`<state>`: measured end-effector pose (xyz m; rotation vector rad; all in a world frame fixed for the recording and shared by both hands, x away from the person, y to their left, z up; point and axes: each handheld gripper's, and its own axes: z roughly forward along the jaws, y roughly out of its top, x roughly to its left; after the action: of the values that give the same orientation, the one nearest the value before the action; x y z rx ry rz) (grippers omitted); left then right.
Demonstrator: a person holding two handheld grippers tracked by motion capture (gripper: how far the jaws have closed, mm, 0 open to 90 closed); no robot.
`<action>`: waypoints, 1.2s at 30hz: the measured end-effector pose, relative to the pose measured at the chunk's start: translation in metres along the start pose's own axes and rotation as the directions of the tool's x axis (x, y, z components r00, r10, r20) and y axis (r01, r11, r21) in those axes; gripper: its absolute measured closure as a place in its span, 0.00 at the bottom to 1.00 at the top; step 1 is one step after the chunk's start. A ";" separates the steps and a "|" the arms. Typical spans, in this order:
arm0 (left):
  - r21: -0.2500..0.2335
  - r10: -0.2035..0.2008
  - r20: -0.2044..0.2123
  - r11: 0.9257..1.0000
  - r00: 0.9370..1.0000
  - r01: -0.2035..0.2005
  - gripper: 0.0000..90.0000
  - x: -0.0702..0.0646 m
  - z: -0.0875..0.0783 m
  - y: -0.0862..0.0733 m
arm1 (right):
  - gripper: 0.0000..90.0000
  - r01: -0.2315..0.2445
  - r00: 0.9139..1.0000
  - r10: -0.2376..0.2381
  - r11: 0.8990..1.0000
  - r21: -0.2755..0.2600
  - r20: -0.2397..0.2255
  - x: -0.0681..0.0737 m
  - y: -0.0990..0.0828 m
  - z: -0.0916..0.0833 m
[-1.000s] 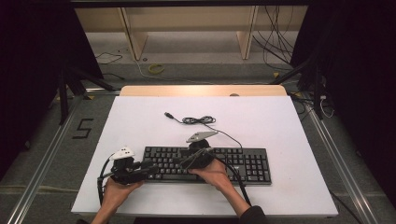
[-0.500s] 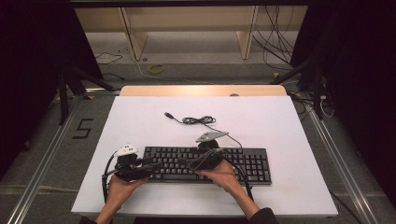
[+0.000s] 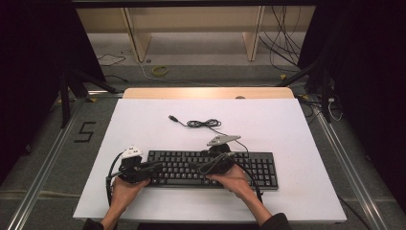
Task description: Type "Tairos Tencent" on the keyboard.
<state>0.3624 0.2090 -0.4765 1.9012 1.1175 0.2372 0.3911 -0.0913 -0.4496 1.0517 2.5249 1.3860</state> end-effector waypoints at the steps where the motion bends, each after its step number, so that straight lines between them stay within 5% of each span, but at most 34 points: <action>1: 0.004 0.001 -0.003 1.000 1.000 -0.001 0.89 -0.001 0.001 0.000 | 0.35 -0.001 1.000 0.001 1.000 -0.001 0.003 -0.001 -0.001 -0.001; 7: 0.024 0.018 -0.013 1.000 1.000 -0.018 0.99 -0.001 0.002 -0.001 | 0.34 -0.006 1.000 0.006 1.000 -0.003 0.016 -0.004 -0.003 -0.006; 36: 0.093 -0.002 -0.030 0.996 1.000 0.005 0.99 0.001 0.008 -0.005 | 0.34 -0.011 0.999 0.012 1.000 -0.020 0.039 -0.010 -0.005 -0.016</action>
<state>0.3646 0.2062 -0.4848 1.9830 1.1698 0.2150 0.3906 -0.1104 -0.4467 1.0808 2.4766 1.3757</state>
